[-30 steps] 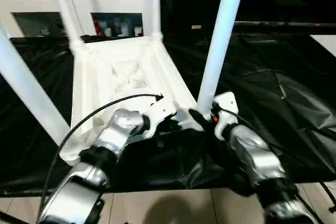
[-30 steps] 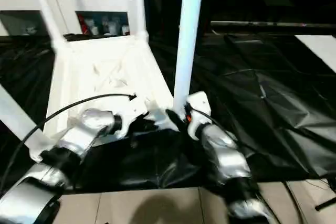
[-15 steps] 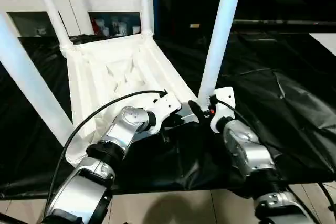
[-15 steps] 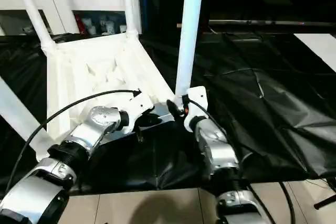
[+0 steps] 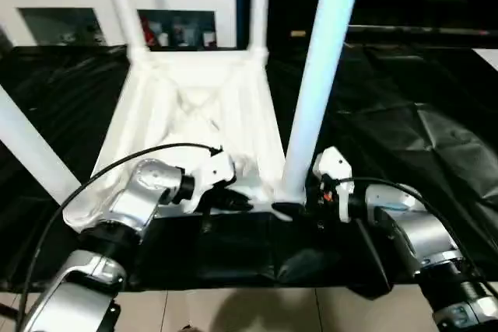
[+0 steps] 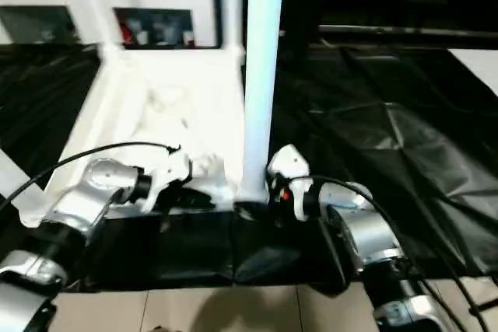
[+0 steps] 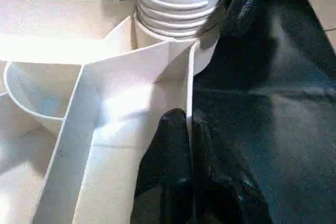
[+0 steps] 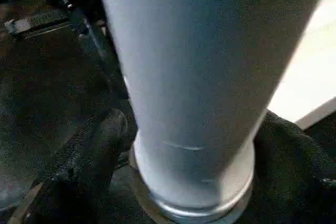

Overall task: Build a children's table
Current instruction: Rotate leg to tighten

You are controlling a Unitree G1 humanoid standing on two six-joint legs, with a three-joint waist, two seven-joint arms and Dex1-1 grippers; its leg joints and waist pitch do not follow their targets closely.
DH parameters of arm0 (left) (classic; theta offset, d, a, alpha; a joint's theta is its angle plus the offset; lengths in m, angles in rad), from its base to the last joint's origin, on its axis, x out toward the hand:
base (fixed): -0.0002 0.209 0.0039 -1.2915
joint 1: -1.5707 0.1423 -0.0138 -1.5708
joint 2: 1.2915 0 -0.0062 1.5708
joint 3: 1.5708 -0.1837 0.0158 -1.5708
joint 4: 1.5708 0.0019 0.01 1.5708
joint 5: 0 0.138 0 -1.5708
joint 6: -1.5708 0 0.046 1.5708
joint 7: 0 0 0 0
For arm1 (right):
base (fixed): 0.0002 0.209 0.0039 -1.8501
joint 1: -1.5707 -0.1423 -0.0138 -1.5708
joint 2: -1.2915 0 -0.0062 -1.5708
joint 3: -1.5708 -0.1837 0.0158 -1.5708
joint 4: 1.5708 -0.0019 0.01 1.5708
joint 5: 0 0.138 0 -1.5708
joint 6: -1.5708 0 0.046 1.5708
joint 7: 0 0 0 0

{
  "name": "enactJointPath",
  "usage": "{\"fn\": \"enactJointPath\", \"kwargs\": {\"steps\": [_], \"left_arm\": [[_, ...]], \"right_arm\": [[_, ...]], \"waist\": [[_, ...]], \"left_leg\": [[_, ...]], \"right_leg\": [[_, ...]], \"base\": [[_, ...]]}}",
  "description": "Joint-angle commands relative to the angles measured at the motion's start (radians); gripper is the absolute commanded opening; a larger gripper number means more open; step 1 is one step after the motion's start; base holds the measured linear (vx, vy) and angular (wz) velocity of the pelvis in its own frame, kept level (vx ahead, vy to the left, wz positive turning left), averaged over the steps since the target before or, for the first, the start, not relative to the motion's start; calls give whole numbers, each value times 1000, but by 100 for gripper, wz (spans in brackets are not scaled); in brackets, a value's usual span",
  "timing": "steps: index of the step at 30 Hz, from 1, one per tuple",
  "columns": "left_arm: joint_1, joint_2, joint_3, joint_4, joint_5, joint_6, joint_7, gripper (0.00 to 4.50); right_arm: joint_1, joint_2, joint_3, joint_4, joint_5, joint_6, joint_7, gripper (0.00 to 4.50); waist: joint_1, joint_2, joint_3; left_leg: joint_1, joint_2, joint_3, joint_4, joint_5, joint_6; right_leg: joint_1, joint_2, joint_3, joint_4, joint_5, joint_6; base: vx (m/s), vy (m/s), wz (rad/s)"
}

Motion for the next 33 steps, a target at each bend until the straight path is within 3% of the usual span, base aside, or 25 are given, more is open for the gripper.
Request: {"fn": "enactJointPath", "kwargs": {"steps": [1, 5, 8, 11, 14, 21, 24, 27, 33], "left_arm": [[13, -11, 17, -15, -62, -1, -9, 0], [18, -12, 28, -26, -60, 8, 2, 0], [20, -14, 32, -29, -58, 9, 7, 0], [23, -13, 31, -35, -63, 10, 4, 0], [24, -11, 31, -32, -66, 8, 3, 0], [19, -17, 36, -13, -53, 17, 43, 0], [-3, -67, 48, 35, -26, 35, 163, 0], [-20, -127, 40, 79, 7, 38, 273, 0], [-77, -252, 26, 187, 53, 53, 484, 0]], "right_arm": [[8, -13, 14, -11, -5, 6, 16, 380], [-2, -11, 23, 10, -13, 6, 23, 355], [-5, -13, 25, 7, -9, 16, 23, 318], [-6, -12, 20, 2, -7, 22, 19, 310], [-6, -11, 20, -3, -5, 26, 17, 286], [-8, 14, 13, 33, -10, 10, -17, 279], [-13, 99, -45, 111, -22, -6, -201, 277], [-2, 174, -72, 141, -36, -9, -347, 277], [-44, 339, -146, 223, -63, 4, -682, 277]], "waist": [[1, -18, -51], [-1, -20, -51], [-1, -21, -52], [-1, -24, -54], [-2, -24, -53], [-1, -23, -52], [-8, -22, -49], [-21, -24, -46], [-32, -20, -44]], "left_leg": [[14, 40, -11, -57, -227, 65], [16, 40, -14, -59, -239, 42], [16, 39, -12, -56, -214, 49], [14, 38, -11, -53, -192, 61], [14, 38, -11, -53, -192, 64], [14, 37, -12, -53, -205, 56], [15, 36, -14, -57, -234, 36], [20, 32, -20, -64, -304, -8], [23, 29, -22, -66, -334, -6]], "right_leg": [[41, -47, 31, -64, -201, -226], [40, -48, 33, -67, -229, -207], [42, -46, 33, -62, -180, -216], [44, -47, 32, -59, -158, -222], [44, -46, 32, -60, -167, -221], [42, -47, 32, -61, -187, -218], [38, -47, 33, -67, -236, -210], [37, -48, 33, -82, -377, -160], [28, -47, 34, -95, -440, -129]], "base": [[0, 0, 0], [0, 0, 0], [0, 0, 0], [0, 0, 0], [0, 0, 0], [0, 0, 0], [0, 0, 0], [0, 0, 0], [0, 0, 0]]}}
